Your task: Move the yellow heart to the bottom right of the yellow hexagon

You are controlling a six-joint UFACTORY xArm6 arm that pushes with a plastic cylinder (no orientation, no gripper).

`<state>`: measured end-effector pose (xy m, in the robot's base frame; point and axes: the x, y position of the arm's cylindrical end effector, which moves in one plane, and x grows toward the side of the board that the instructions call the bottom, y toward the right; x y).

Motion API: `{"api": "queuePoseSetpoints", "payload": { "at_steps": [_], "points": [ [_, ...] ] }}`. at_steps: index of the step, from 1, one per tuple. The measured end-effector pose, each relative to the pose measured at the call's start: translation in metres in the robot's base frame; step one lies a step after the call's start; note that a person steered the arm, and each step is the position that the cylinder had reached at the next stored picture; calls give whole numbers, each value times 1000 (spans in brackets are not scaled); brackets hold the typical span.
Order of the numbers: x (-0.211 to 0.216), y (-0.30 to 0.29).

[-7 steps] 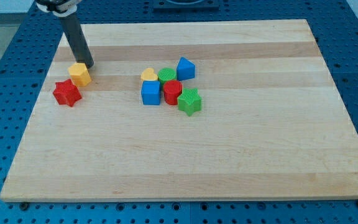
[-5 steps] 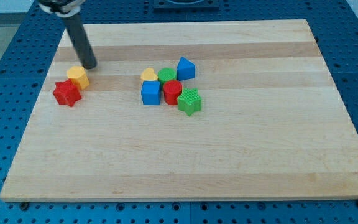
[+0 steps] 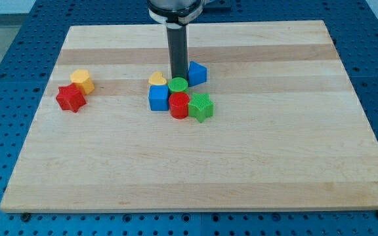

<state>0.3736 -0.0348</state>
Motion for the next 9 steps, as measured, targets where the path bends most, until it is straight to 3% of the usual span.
{"api": "queuePoseSetpoints", "payload": {
  "at_steps": [8, 9],
  "points": [
    [20, -130],
    [59, -117]
  ]
}}
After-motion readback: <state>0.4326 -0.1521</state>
